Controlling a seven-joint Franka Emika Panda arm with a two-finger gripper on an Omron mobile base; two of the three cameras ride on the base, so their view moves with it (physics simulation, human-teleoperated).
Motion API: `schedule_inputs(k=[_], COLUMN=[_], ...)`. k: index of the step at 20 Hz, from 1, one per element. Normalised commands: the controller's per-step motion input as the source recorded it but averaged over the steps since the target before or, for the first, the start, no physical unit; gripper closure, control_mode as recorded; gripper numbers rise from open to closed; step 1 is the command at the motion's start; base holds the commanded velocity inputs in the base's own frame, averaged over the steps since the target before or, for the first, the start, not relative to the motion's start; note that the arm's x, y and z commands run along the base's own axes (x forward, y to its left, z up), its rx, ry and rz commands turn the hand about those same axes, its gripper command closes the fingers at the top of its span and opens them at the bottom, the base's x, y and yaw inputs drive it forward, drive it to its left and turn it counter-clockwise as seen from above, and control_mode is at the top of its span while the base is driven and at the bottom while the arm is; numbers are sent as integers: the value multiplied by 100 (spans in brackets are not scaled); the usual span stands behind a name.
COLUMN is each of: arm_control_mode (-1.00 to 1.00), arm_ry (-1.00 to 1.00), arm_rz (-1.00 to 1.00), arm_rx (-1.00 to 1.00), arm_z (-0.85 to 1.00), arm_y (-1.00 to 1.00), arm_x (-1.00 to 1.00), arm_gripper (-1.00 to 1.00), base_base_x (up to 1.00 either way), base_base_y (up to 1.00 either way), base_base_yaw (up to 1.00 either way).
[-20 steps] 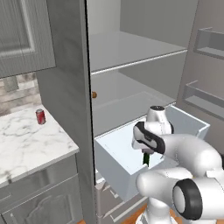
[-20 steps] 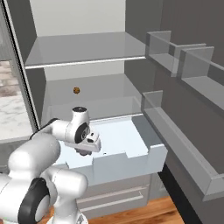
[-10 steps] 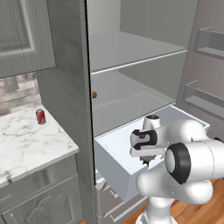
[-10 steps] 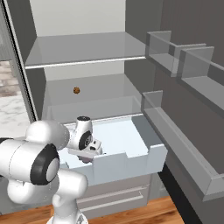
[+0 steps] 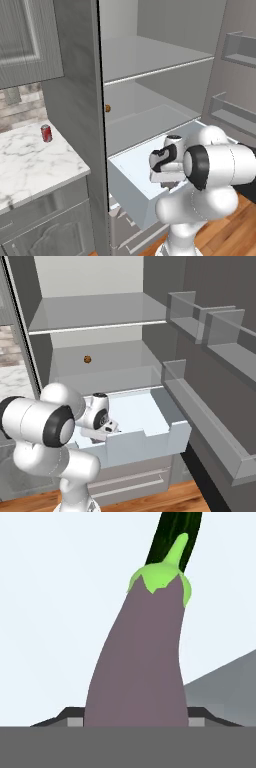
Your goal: Place the cucumber and eggplant inside the fridge drawer. Close the drawer after placing the vegetables.
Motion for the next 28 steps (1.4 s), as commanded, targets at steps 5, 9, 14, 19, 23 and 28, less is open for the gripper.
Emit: schedule_inputs(k=[5, 9, 14, 19, 23, 28], arm_control_mode=[-100, -100, -100, -100, -100, -100], arm_ry=[0, -9, -18, -4, 0, -2], arm_rz=[-9, -14, -16, -26, -36, -35], arm_rx=[2, 1, 2, 5, 4, 7], arm_z=[4, 55, 98, 70, 22, 17], arm_y=[-14, 0, 0, -51, -84, -80], arm_x=[-12, -3, 0, -15, -54, -66], arm_gripper=[-100, -100, -100, -100, -100, -100], base_base_x=[0, 0, 0, 0, 0, 0], base_base_y=[0, 0, 0, 0, 0, 0], base_base_yaw=[0, 0, 0, 0, 0, 0])
